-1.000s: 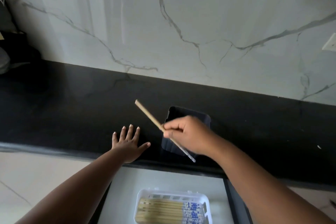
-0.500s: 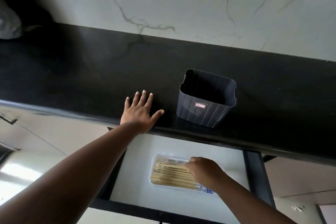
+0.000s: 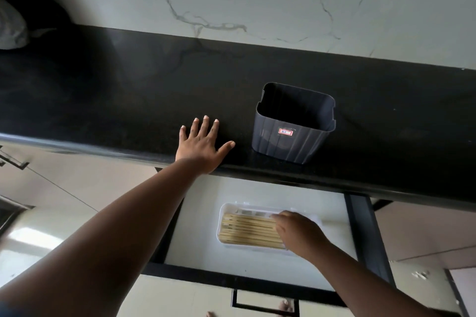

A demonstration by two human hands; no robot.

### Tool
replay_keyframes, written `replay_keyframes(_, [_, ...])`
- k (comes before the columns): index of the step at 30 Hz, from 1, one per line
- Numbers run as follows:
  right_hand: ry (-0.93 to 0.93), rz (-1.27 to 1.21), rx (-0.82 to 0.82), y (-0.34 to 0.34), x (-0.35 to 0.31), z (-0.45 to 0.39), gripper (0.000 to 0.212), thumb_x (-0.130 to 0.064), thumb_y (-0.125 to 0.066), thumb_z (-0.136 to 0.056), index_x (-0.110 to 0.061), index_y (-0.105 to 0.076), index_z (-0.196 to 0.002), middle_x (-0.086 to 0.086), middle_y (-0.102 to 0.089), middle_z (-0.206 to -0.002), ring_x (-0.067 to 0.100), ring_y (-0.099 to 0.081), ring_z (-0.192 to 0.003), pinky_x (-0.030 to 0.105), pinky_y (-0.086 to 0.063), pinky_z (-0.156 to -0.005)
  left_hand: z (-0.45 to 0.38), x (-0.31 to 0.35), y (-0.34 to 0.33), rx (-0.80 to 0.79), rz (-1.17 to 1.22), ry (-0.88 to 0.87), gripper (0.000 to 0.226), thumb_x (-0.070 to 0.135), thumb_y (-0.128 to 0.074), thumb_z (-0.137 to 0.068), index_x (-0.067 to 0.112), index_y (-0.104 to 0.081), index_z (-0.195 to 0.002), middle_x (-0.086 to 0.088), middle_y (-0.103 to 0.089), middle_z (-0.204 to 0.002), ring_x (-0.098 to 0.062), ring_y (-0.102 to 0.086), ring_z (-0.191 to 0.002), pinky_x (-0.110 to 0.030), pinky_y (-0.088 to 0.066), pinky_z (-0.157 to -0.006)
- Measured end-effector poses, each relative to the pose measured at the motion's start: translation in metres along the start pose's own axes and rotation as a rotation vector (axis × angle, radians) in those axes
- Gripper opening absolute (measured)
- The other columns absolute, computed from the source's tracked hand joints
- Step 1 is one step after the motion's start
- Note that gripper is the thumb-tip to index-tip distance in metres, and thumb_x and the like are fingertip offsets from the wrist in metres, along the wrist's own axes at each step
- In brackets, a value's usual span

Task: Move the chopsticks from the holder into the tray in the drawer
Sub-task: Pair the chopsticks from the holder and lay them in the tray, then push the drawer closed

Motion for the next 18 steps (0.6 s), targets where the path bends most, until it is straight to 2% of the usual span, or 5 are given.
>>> replay_keyframes(5, [-0.084, -0.092, 0.202, 0.025, -0.006, 0.035, 0.035, -0.028, -0.045, -0.098, -0.024, -0.059, -0.129, -0.006, -0.061, -0.127, 0.015, -0.054, -0.119, 0.030, -0.046, -0.092, 0.012, 0.001, 0.004, -0.092, 0.028, -0.005, 0.082, 0.073, -0.012, -0.090, 0.023, -0.002, -0.155, -0.005, 0.005, -0.164, -0.024, 0.009, -0.150, -0.048, 0.004, -0.119])
replay_keyframes(10, [-0.102, -0.110, 0.342, 0.041, -0.018, 0.078, 0.032, -0.033, -0.049, -0.097, -0.025, -0.063, -0.124, -0.007, -0.065, -0.119, 0.014, -0.059, -0.110, 0.028, -0.049, -0.083, 0.071, -0.004, -0.002, -0.134, 0.024, -0.076, 0.088, 0.076, -0.012, -0.087, 0.021, 0.006, -0.154, -0.004, 0.014, -0.162, -0.023, 0.016, -0.148, -0.044, 0.008, -0.118])
replay_keyframes(13, [-0.055, -0.062, 0.401, 0.044, -0.023, 0.103, 0.029, -0.037, -0.048, -0.097, -0.025, -0.067, -0.115, -0.006, -0.068, -0.111, 0.015, -0.060, -0.105, 0.027, -0.048, -0.079, 0.120, -0.004, -0.006, -0.131, 0.068, -0.099, 0.095, 0.081, -0.005, -0.079, 0.023, 0.007, -0.153, -0.001, 0.019, -0.160, -0.021, 0.021, -0.145, -0.042, 0.014, -0.114])
replay_keyframes(15, [-0.020, -0.045, 0.444, 0.046, -0.027, 0.121, 0.028, -0.036, -0.050, -0.097, -0.022, -0.071, -0.108, -0.004, -0.071, -0.106, 0.018, -0.062, -0.102, 0.029, -0.049, -0.078, 0.157, 0.000, -0.010, -0.107, 0.051, -0.141, 0.098, 0.083, 0.001, -0.076, 0.023, 0.008, -0.153, 0.000, 0.021, -0.158, -0.019, 0.026, -0.143, -0.042, 0.018, -0.113])
replay_keyframes(18, [0.042, -0.022, 0.515, 0.042, -0.028, 0.150, 0.021, -0.025, -0.059, -0.093, -0.014, -0.072, -0.105, 0.002, -0.073, -0.103, 0.024, -0.066, -0.099, 0.032, -0.053, -0.077, 0.212, 0.013, -0.020, -0.044, 0.001, -0.219, 0.091, 0.081, 0.006, -0.079, 0.025, 0.015, -0.150, 0.001, 0.026, -0.156, -0.021, 0.032, -0.141, -0.041, 0.024, -0.112])
Point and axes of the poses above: each hand's wrist, its own z-axis away from the middle knuckle, its own y-axis out of the back of the hand, x = y × z, the point moved 2 cm from there along -z, towards the middle knuckle
